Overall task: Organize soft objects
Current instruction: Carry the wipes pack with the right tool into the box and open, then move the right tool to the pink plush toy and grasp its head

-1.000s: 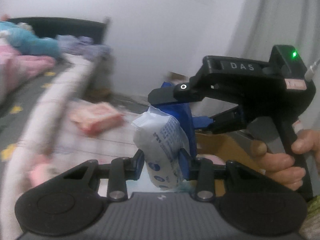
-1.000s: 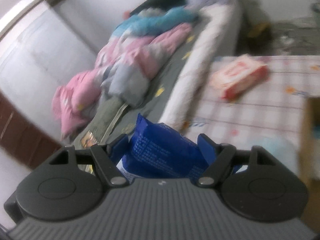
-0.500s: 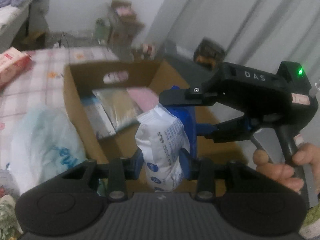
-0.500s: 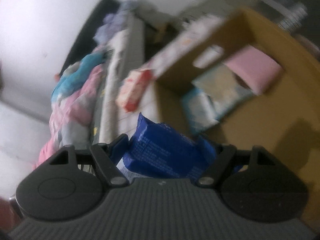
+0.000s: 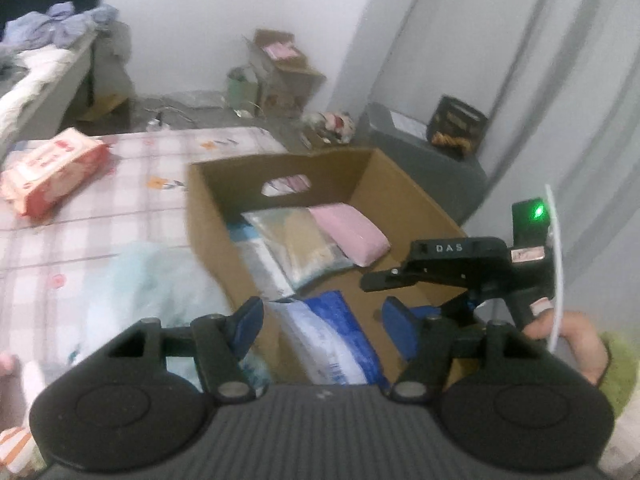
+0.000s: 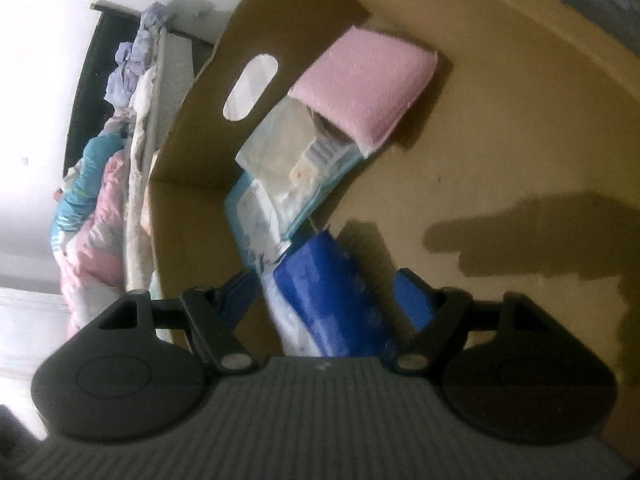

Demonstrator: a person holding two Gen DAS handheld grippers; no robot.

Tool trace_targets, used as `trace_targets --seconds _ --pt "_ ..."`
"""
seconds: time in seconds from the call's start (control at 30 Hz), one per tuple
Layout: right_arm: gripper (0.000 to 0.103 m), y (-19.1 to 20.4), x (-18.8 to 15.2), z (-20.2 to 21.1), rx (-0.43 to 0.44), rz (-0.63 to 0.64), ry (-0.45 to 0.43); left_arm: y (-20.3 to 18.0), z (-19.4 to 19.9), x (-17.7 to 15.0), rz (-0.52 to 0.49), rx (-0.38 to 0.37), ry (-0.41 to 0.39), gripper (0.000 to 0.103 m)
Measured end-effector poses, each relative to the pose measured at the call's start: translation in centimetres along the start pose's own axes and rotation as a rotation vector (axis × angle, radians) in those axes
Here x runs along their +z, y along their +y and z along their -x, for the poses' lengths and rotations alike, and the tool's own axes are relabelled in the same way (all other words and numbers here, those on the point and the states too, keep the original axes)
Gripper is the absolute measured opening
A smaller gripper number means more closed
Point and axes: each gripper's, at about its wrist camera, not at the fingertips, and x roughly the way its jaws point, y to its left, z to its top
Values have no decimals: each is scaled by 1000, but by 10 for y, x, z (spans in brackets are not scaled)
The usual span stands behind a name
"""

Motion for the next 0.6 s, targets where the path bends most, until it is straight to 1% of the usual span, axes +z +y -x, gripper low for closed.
trace_targets --seconds 0.07,0.1,0.13,0.17,0.2,0.27,0.37,0.47,0.6 --pt "71 6 3 -5 -7 19 4 8 14 -5 21 12 -26 68" --pt "66 7 1 -11 -13 28 14 13 21 -9 30 22 -39 69" --pt "63 10 -2 -15 -17 33 35 20 27 -13 41 33 -53 71" --pt "56 12 -5 -21 -21 35 55 26 31 -17 52 47 -65 71" --pt "53 15 -10 -30 -17 40 86 32 39 -22 63 65 -76 72" --pt "53 20 -12 -36 -33 73 95 43 49 -32 79 97 -84 72" --pt "51 32 -18 -44 -8 90 115 60 58 -45 111 121 -76 72" --pt "52 45 -20 -47 -45 136 91 75 70 -58 144 151 -85 72" --pt "52 46 -20 -42 -43 126 72 92 91 -77 170 178 -114 72"
